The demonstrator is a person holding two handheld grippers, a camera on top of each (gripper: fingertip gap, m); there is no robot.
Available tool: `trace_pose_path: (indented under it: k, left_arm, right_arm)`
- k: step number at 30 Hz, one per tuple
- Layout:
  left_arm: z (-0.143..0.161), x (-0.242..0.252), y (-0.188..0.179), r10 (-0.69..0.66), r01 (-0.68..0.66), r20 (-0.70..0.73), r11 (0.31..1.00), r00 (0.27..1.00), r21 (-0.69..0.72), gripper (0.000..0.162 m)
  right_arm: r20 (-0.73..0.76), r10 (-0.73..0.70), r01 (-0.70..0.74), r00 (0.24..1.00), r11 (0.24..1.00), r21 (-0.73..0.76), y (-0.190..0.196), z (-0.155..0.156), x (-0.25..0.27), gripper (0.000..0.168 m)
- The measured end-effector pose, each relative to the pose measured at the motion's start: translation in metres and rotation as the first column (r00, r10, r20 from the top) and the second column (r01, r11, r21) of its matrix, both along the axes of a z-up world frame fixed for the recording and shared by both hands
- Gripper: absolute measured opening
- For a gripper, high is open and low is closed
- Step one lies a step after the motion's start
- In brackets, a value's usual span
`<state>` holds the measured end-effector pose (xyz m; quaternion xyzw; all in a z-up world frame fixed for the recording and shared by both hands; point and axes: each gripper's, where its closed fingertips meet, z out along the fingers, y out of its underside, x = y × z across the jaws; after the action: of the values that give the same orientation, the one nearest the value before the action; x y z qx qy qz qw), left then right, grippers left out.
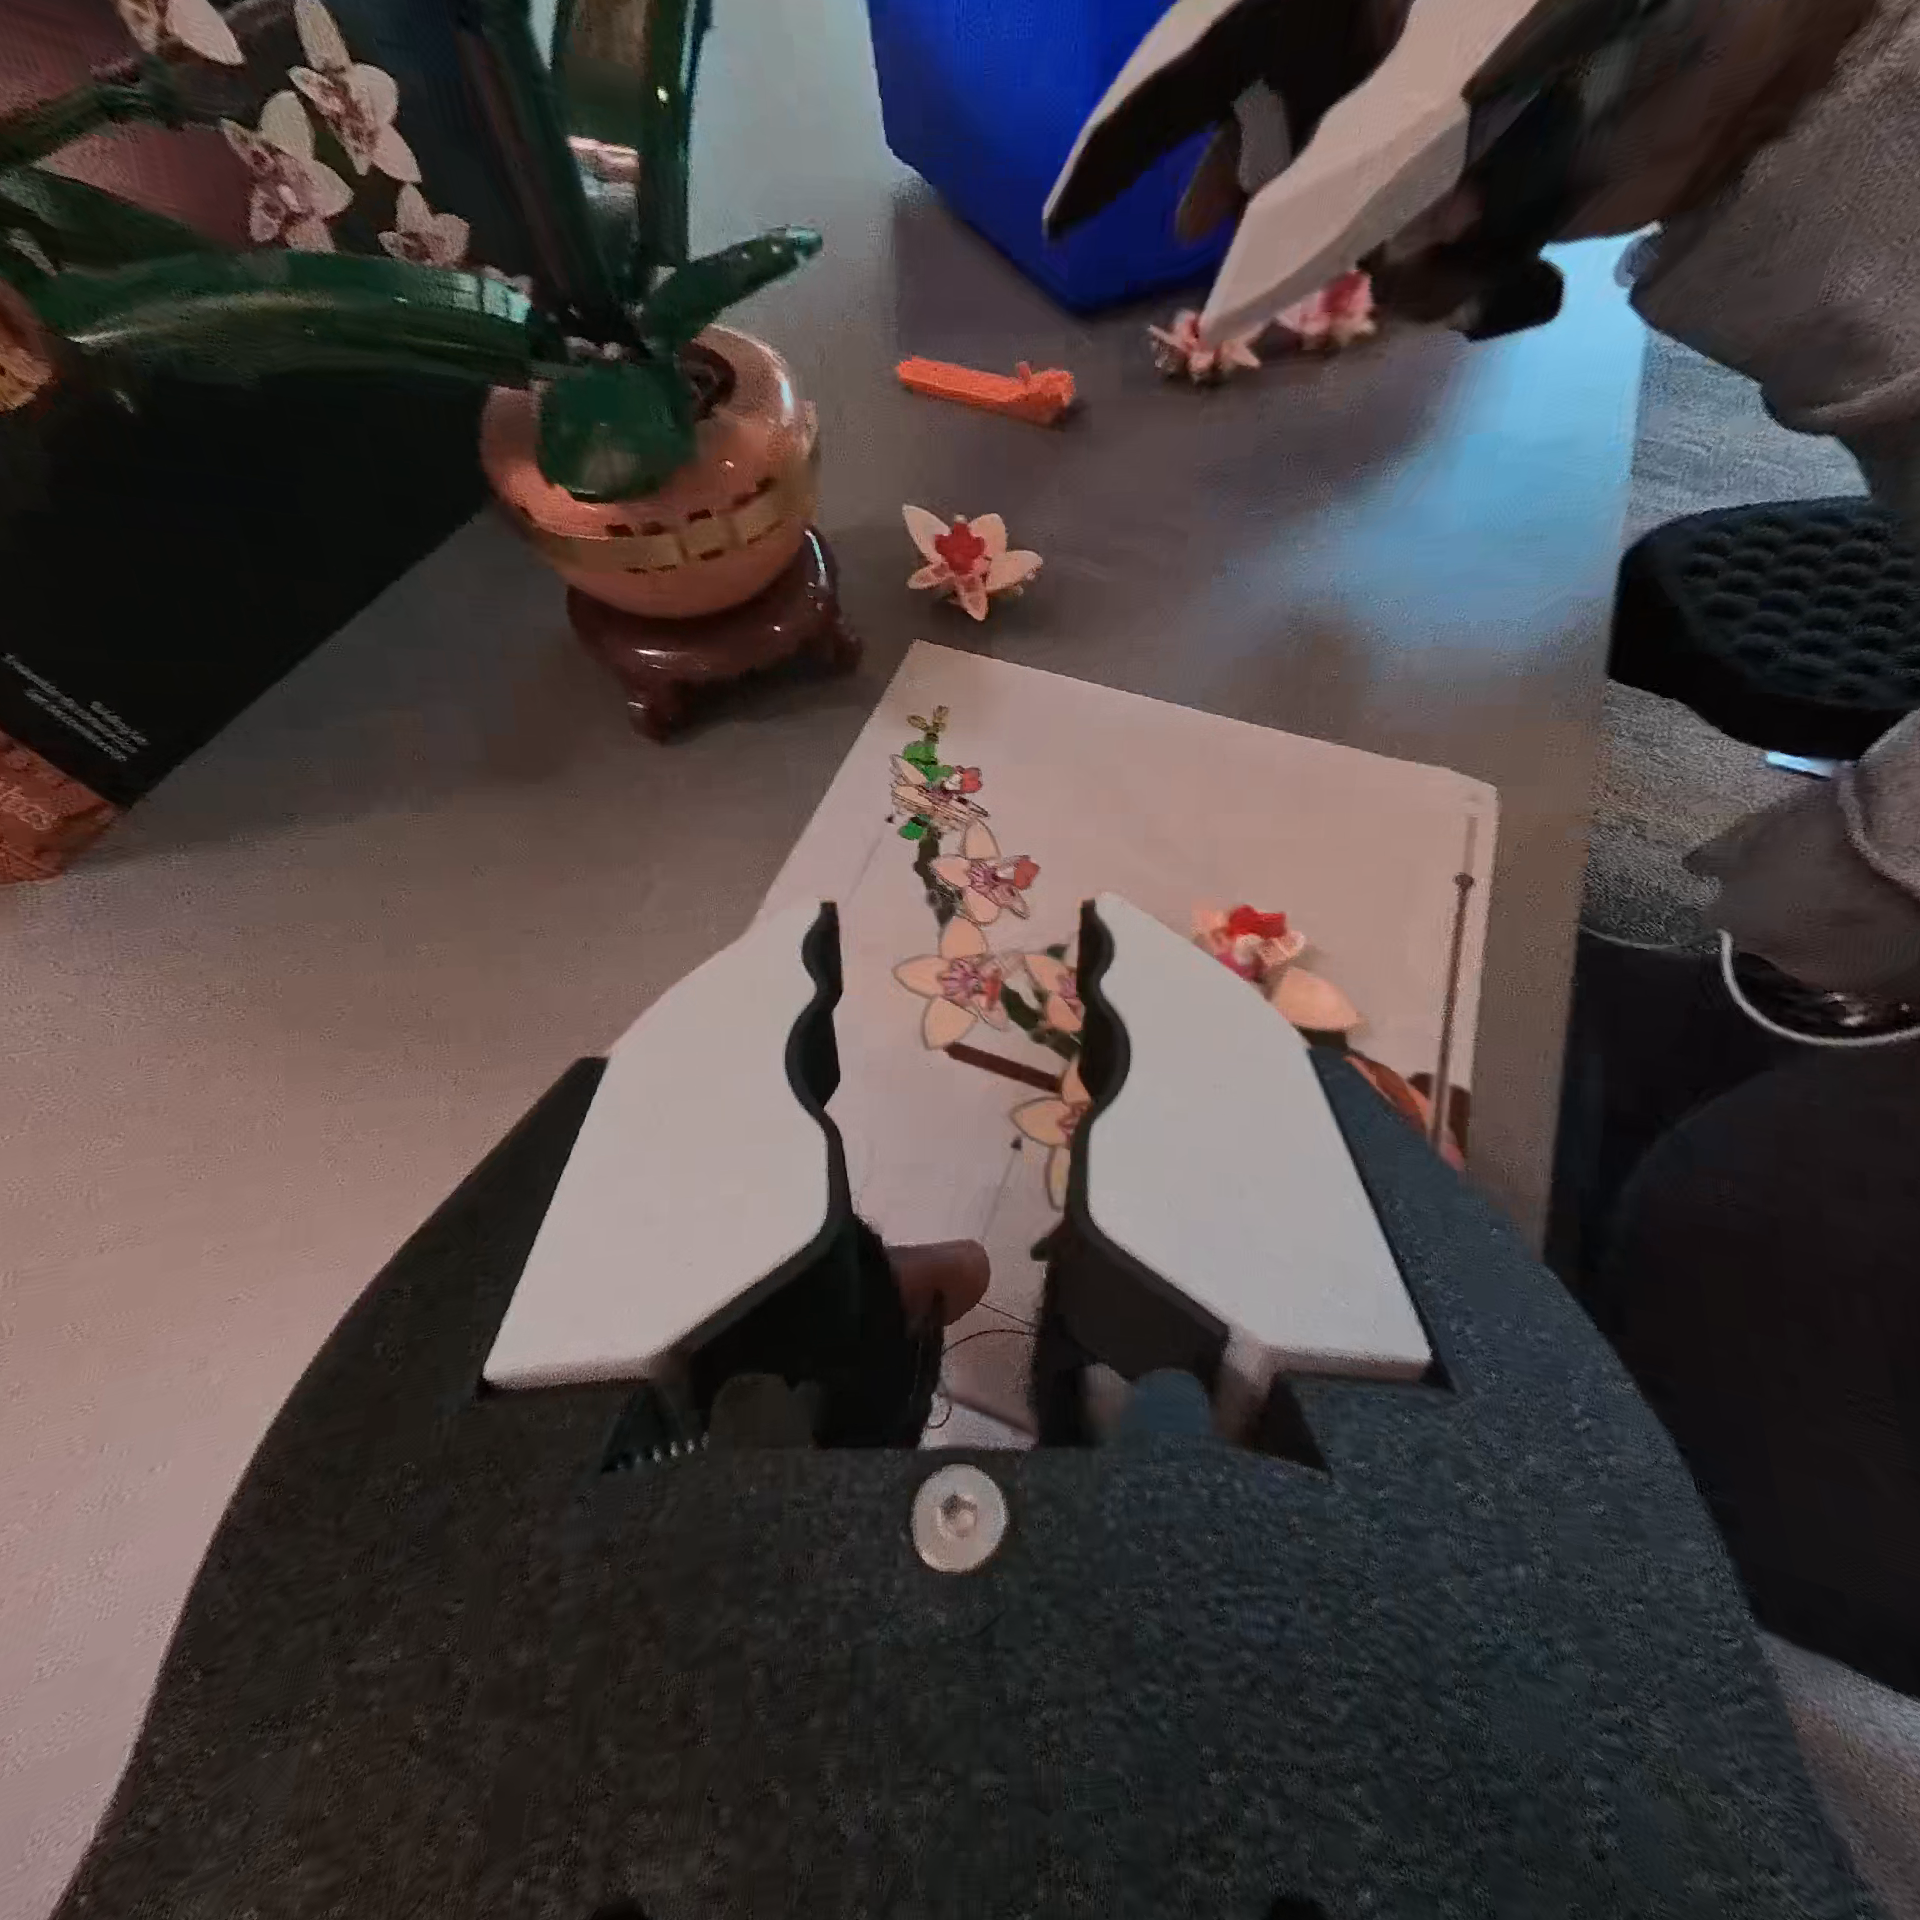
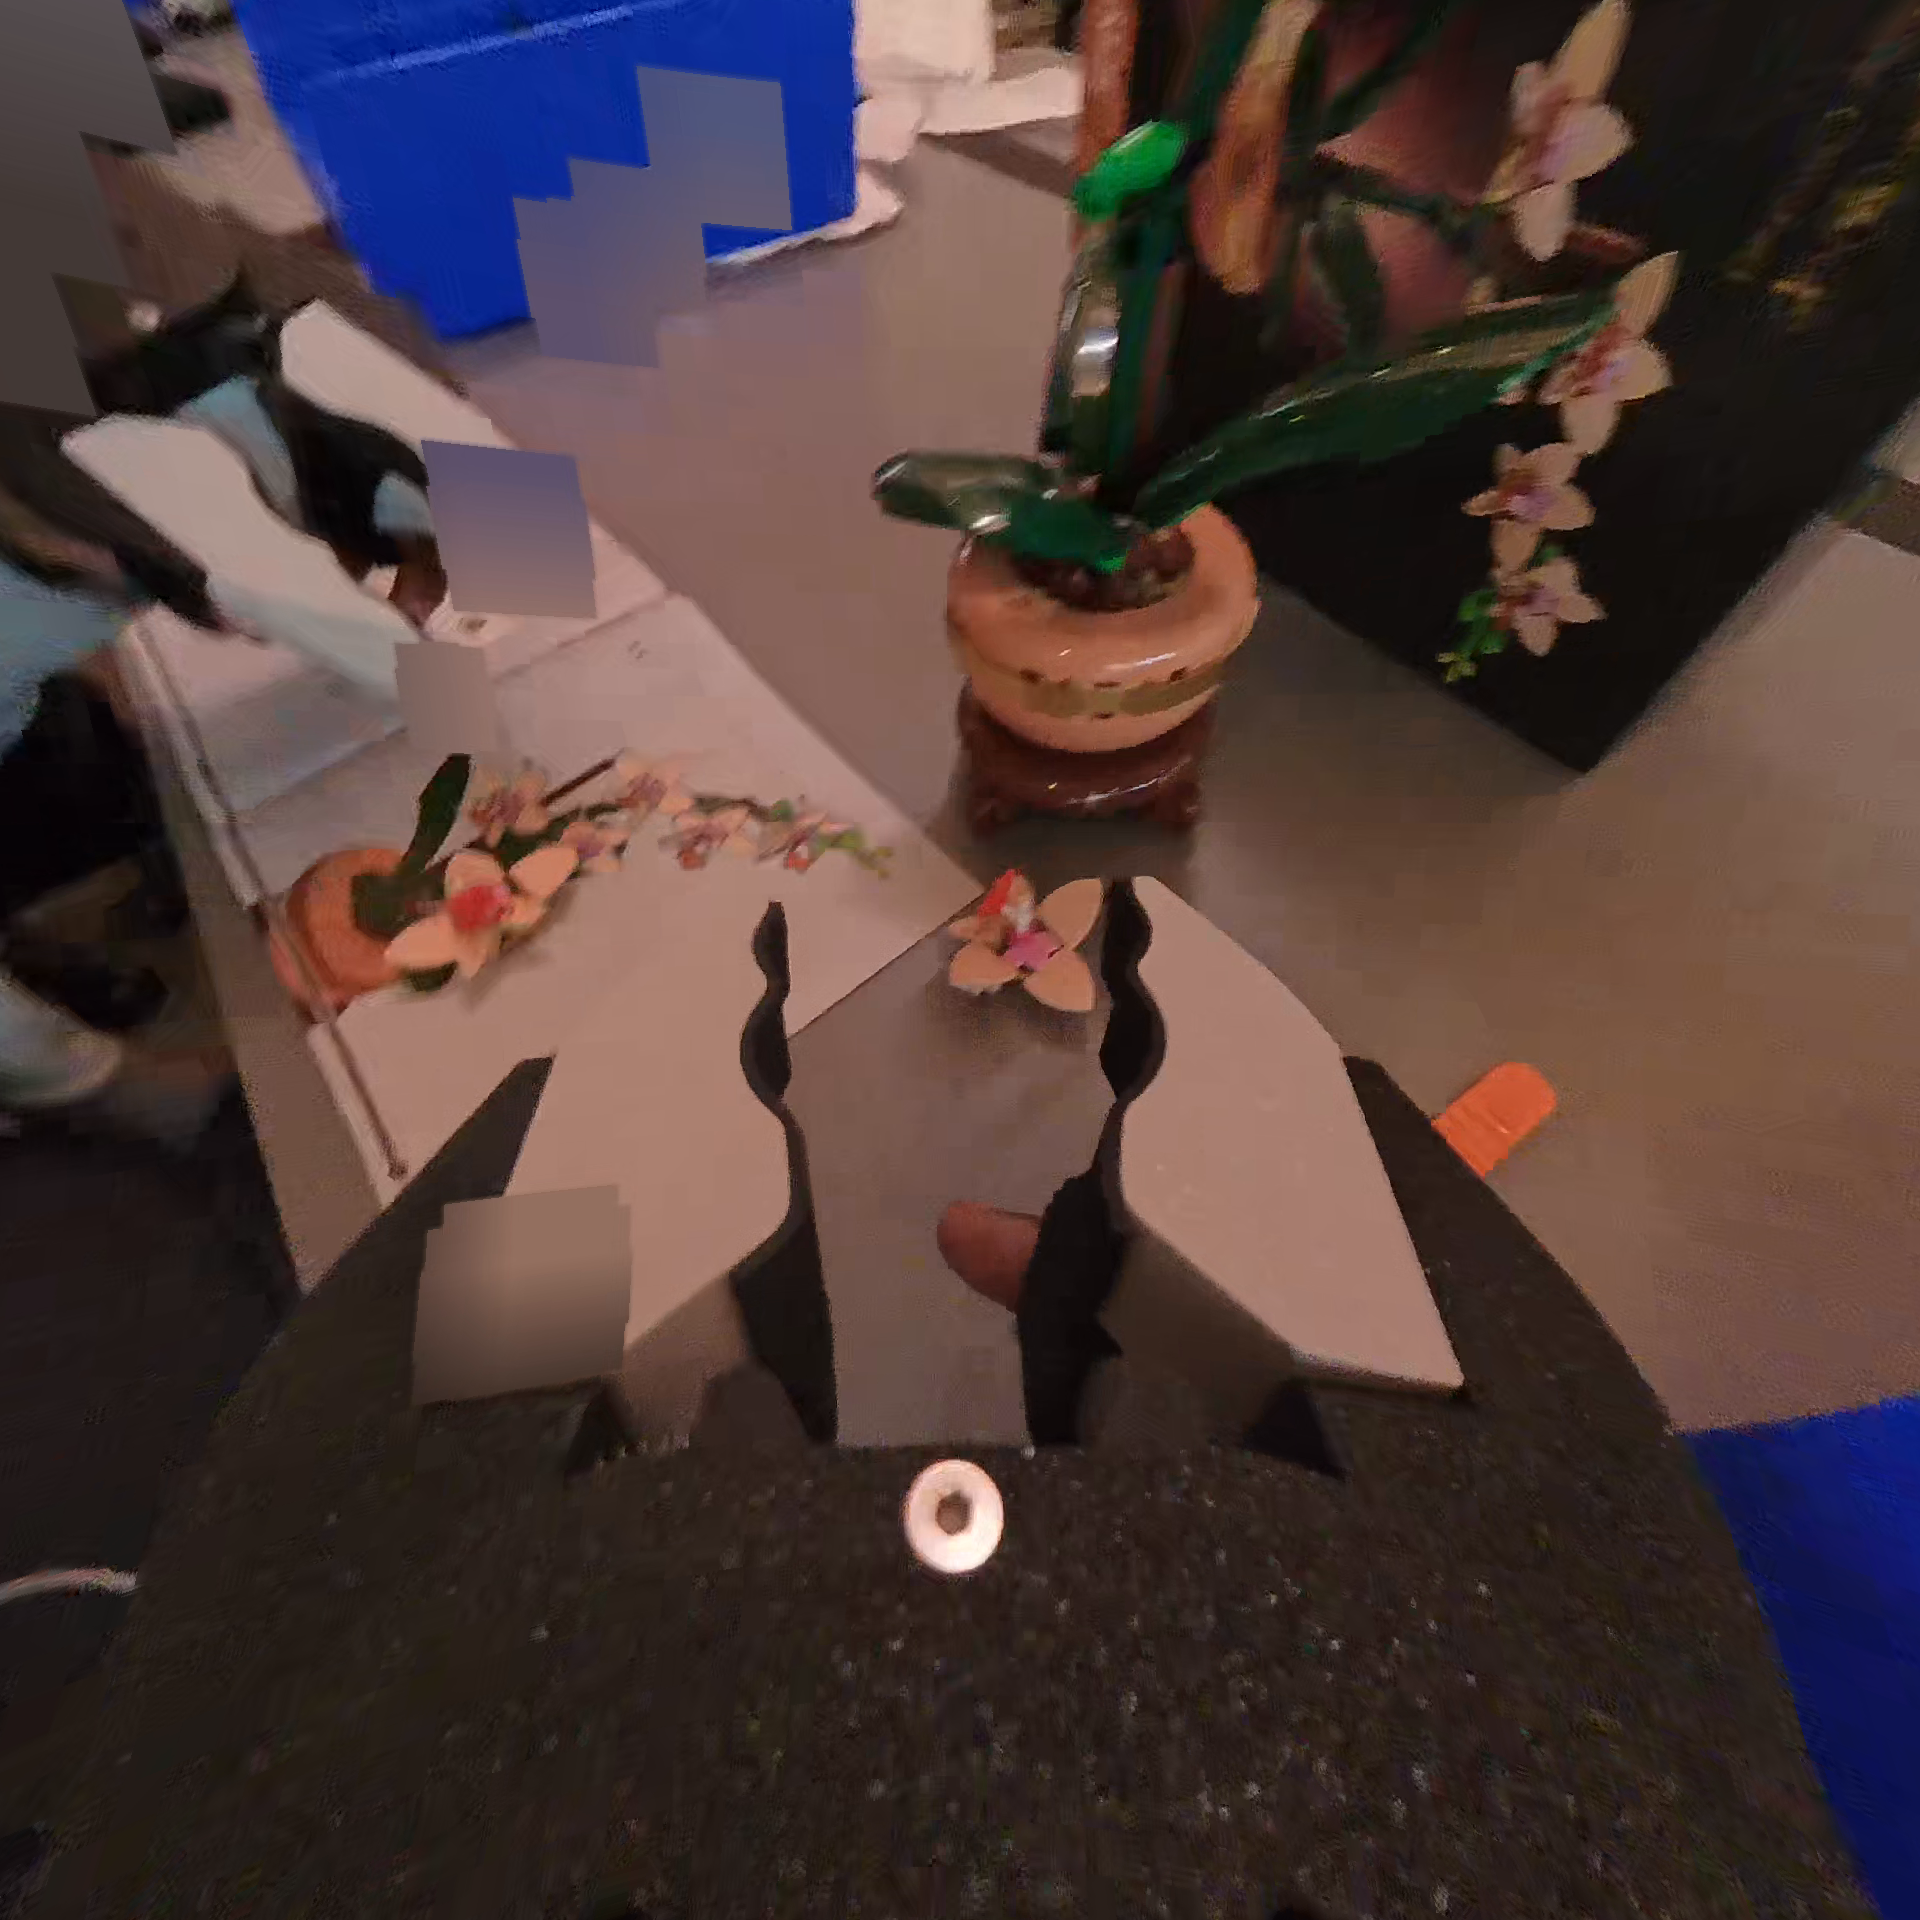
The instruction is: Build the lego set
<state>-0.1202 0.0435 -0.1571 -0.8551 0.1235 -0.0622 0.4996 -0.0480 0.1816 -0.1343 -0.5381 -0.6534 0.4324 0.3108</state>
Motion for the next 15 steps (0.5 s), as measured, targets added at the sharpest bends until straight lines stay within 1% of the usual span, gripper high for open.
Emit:
trace_pose_path:
  k: [1, 3, 5, 6, 8, 11, 15]
  left_arm:
    - [0.001, -0.006, 0.006, 0.018, -0.019, 0.003, 1.0, 1.0, 0.015, 0.043]
    - [0.007, -0.017, 0.02, 0.038, -0.039, 0.013, 0.997, 0.999, 0.072, 0.047]
    - [0.016, -0.026, 0.038, 0.012, -0.016, 0.027, 0.988, 1.0, 0.155, 0.054]
    - [0.018, -0.032, 0.048, -0.002, -0.005, 0.037, 0.984, 0.999, 0.176, 0.057]
    - [0.017, -0.042, 0.068, -0.048, 0.037, 0.064, 0.985, 0.997, 0.171, 0.063]
    - [0.004, -0.051, 0.095, -0.127, 0.12, 0.057, 0.987, 0.99, 0.104, 0.068]
    - [-0.009, -0.049, 0.118, -0.235, 0.233, 0.047, 0.971, 0.971, 0.049, 0.075]
  right_arm:
    - [-0.017, -0.053, 0.052, 0.998, 0.998, -0.034, 0.008, 0.005, -0.009, 0.061]
    - [-0.031, -0.121, 0.118, 0.992, 0.99, -0.076, 0.016, 0.008, -0.027, 0.074]
    - [-0.017, -0.124, 0.122, 0.992, 0.991, -0.06, 0.017, 0.003, -0.043, 0.088]
    - [0.0, -0.104, 0.104, 0.995, 0.994, -0.043, 0.015, -0.002, -0.05, 0.09]
    - [0.032, -0.053, 0.054, 0.998, 0.998, -0.017, 0.013, -0.012, -0.063, 0.091]
    - [0.059, -0.02, 0.018, 0.998, 0.999, 0.037, 0.017, -0.021, -0.079, 0.091]
    - [0.099, 0.019, -0.03, 0.995, 0.993, 0.114, 0.02, -0.031, -0.093, 0.089]
